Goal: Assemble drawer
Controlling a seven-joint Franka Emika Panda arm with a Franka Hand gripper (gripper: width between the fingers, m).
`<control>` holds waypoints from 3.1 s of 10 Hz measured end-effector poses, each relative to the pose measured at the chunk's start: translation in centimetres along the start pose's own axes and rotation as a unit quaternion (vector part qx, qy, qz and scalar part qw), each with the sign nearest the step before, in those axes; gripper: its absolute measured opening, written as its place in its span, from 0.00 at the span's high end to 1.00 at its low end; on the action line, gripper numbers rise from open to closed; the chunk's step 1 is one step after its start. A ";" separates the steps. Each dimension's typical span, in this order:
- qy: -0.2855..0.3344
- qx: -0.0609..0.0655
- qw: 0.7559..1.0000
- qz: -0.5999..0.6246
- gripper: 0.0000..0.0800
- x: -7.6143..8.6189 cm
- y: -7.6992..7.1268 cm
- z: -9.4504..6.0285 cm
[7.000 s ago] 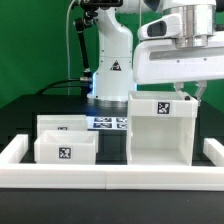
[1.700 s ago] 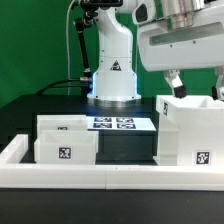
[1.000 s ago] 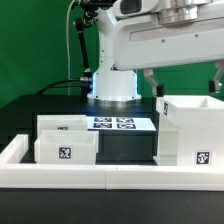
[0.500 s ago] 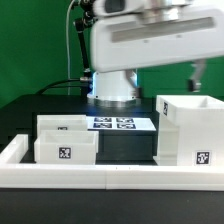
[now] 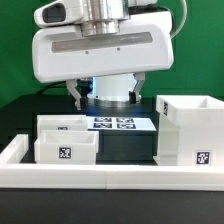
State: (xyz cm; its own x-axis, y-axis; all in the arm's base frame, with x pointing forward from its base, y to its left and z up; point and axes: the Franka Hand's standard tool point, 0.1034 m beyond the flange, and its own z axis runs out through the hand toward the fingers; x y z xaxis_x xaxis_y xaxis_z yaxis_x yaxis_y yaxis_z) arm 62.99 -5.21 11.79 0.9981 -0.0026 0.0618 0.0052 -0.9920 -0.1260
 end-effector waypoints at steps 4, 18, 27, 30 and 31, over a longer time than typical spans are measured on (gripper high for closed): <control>0.003 -0.003 1.000 -0.003 0.19 -0.3 0.8 0.3; 0.021 -0.048 0.998 0.023 0.19 -9.1 4.5 6.0; 0.019 -0.061 0.998 0.017 0.19 -10.8 4.7 9.6; 0.016 -0.059 0.998 0.016 0.20 -10.8 4.1 10.0; 0.016 -0.059 0.998 0.015 0.20 -10.8 4.0 10.0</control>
Offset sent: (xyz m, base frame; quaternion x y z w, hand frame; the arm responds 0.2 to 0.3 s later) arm -0.0002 -0.0099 -0.0019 -0.0024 -0.0292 -0.0086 0.9995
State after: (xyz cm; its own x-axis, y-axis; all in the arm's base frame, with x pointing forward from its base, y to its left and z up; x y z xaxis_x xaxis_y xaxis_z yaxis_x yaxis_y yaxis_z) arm 52.84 -7.87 0.67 0.9952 -0.0346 0.0913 -0.0338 -0.9994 -0.0109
